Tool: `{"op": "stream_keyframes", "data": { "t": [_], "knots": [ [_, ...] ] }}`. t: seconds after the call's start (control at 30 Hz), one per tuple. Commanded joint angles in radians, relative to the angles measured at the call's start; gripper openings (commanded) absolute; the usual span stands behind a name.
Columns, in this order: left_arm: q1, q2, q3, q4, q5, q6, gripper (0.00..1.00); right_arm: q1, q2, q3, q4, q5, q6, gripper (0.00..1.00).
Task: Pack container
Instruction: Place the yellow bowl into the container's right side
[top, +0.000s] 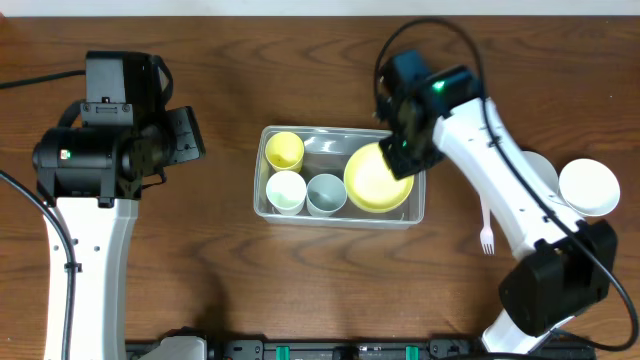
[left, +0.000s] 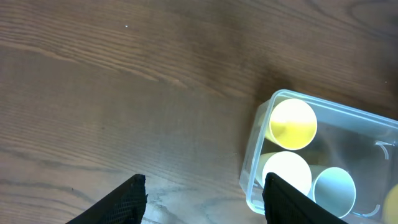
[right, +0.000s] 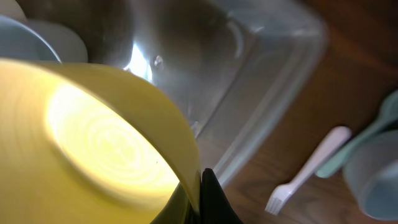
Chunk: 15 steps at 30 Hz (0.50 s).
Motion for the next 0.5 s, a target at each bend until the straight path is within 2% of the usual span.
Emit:
{"op": "stream_keyframes", "data": {
  "t": [0.0,0.47],
  "knots": [
    [0.004,0.007,0.011,-0.004,-0.009,-0.013,0.61,0.026,0.009,-0.080,0.034,-0.006,0.028,0.01],
    [0.004,0.007,0.011,-0.012,-0.009,-0.013,0.61,0.012,0.009,-0.133,0.067,0.006,0.045,0.01]
  ]
}}
